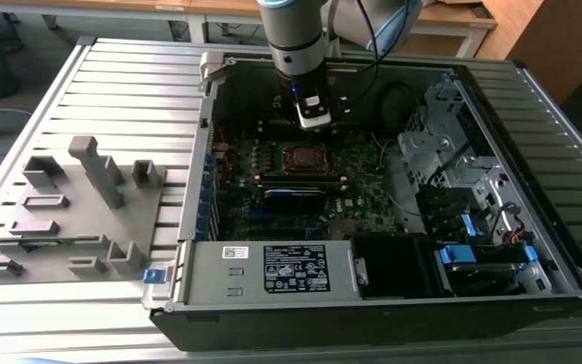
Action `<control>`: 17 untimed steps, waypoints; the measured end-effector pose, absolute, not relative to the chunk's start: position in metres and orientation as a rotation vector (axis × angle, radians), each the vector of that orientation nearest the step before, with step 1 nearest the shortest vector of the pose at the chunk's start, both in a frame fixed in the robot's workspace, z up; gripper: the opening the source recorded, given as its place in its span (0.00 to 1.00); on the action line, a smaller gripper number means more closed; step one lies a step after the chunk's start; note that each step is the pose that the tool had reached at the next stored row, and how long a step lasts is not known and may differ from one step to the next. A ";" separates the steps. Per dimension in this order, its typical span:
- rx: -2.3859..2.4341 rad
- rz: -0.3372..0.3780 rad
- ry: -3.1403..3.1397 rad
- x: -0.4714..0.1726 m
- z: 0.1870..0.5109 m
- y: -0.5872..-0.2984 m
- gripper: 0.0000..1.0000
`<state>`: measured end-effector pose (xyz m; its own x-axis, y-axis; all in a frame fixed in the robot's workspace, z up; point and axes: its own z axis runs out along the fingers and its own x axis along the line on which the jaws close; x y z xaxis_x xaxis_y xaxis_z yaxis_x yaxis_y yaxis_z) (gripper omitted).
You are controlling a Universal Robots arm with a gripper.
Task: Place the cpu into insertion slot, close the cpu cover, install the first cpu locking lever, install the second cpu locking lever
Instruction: 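Install the first cpu locking lever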
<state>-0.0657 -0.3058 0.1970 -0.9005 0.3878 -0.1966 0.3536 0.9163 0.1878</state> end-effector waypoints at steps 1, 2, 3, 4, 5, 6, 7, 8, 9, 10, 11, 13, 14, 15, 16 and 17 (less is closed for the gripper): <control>0.558 0.217 2.846 -0.066 0.197 -0.306 0.10; 0.558 0.217 2.846 -0.066 0.197 -0.306 0.10; 0.558 0.217 2.845 -0.066 0.197 -0.306 0.10; 0.558 0.217 2.844 -0.066 0.196 -0.306 0.10; 0.558 0.218 2.844 -0.066 0.196 -0.306 0.10; 0.557 0.218 2.843 -0.066 0.196 -0.306 0.10; 0.557 0.218 2.842 -0.066 0.196 -0.306 0.10; 0.557 0.218 2.841 -0.066 0.196 -0.306 0.10; 0.557 0.219 2.841 -0.066 0.196 -0.306 0.10; 0.557 0.220 2.840 -0.066 0.196 -0.306 0.10; 0.557 0.221 2.839 -0.066 0.196 -0.306 0.10; 0.557 0.221 2.839 -0.066 0.196 -0.306 0.10; 0.556 0.221 2.838 -0.066 0.196 -0.306 0.10; 0.556 0.222 2.837 -0.066 0.196 -0.306 0.10; 0.556 0.222 2.836 -0.066 0.196 -0.306 0.10; 0.556 0.222 2.835 -0.066 0.196 -0.306 0.10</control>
<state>-0.0658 -0.3062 0.1956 -0.8980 0.3883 -0.2071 0.3514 0.9159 0.1940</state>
